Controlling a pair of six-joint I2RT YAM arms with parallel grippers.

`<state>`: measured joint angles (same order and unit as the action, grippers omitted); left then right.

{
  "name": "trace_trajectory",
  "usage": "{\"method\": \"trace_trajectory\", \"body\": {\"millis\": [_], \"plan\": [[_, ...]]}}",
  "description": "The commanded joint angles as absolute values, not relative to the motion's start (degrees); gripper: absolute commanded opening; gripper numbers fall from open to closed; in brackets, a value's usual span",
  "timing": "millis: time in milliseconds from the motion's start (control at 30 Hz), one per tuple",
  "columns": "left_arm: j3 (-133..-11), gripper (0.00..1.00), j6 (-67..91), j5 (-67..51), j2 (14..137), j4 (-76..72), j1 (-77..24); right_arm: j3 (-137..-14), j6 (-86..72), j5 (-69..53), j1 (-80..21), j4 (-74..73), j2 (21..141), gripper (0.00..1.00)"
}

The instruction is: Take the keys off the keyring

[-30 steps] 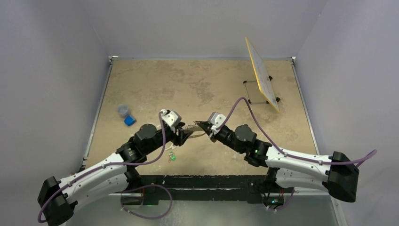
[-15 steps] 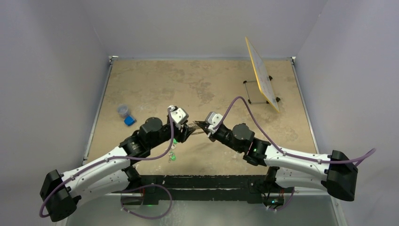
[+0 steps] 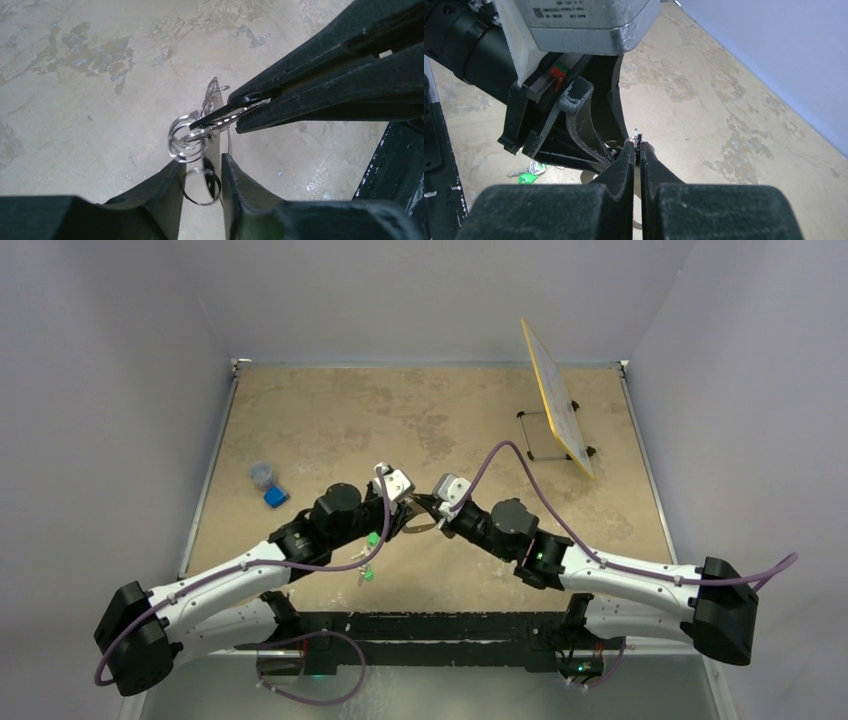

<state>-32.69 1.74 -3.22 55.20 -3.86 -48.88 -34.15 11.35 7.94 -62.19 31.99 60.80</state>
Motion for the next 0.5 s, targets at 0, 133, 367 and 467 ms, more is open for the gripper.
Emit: {"method": "trace_trajectory", "body": {"millis": [0, 133, 367, 467], "plan": [[-33.44, 0.23, 0.83, -2.93, 55.03, -7.52, -49.14, -36.96, 10.93, 8.80, -61.96, 33.10, 60.22, 0.00], [-31.73, 0.11, 0.94, -2.44, 53.04, -9.12, -49.12, -36.46, 10.31, 7.92, -61.96, 32.06, 59.39, 0.00], [-29.83, 0.00, 1.04, -2.48, 50.15, -10.98, -49.13, -35.95, 9.75, 9.46, -61.96, 31.03, 58.86, 0.00], [-29.09, 0.02, 1.41, -1.75, 49.21, -10.39, -49.13, -35.92, 9.76, 10.18, -61.96, 30.78, 57.88, 0.00]]}}
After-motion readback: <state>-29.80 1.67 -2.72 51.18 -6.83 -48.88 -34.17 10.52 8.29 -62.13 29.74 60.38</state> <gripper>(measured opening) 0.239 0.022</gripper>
